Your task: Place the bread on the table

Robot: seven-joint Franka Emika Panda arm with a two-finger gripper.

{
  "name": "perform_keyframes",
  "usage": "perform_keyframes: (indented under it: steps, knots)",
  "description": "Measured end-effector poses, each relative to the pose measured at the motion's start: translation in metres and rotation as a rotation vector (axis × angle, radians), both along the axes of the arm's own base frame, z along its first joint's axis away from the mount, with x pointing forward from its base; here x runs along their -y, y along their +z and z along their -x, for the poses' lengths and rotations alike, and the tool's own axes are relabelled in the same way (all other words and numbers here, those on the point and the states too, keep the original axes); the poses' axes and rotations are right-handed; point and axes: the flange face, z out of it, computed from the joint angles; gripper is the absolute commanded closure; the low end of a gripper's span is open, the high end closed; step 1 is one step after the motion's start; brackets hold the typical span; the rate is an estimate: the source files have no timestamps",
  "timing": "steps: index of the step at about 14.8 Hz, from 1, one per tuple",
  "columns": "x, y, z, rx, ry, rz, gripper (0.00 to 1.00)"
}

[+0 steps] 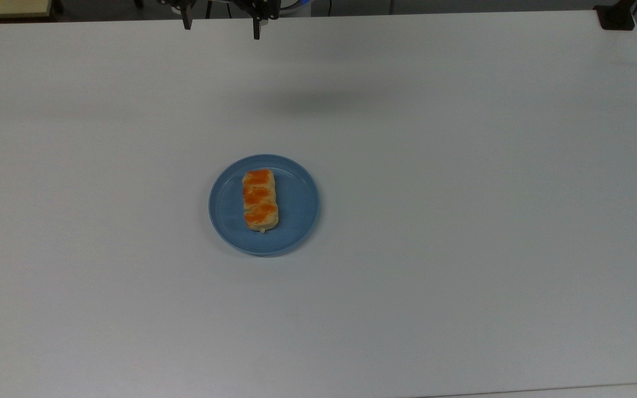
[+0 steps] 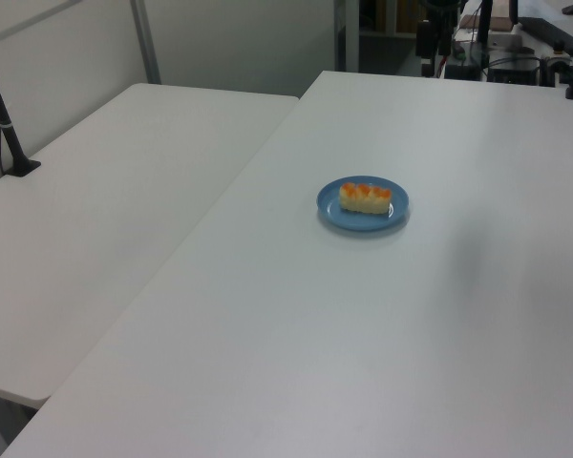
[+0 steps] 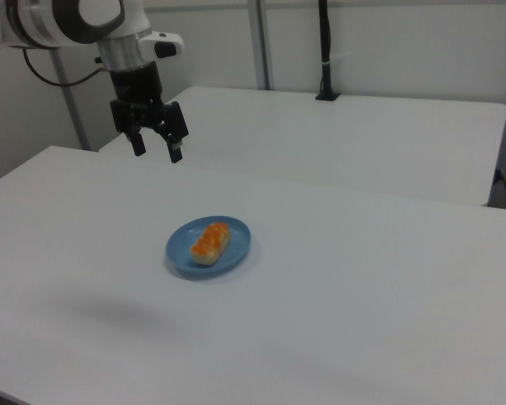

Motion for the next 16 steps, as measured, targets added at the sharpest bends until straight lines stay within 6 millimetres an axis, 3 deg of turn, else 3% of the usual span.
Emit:
perform_keyframes:
  steps: [12,16]
  knots:
    - [0.0,-0.01,-0.004,-0.02,0.02,0.0,0.0]
    - [0.001,-0.039,-0.019,-0.04,0.096,-0.001,0.0]
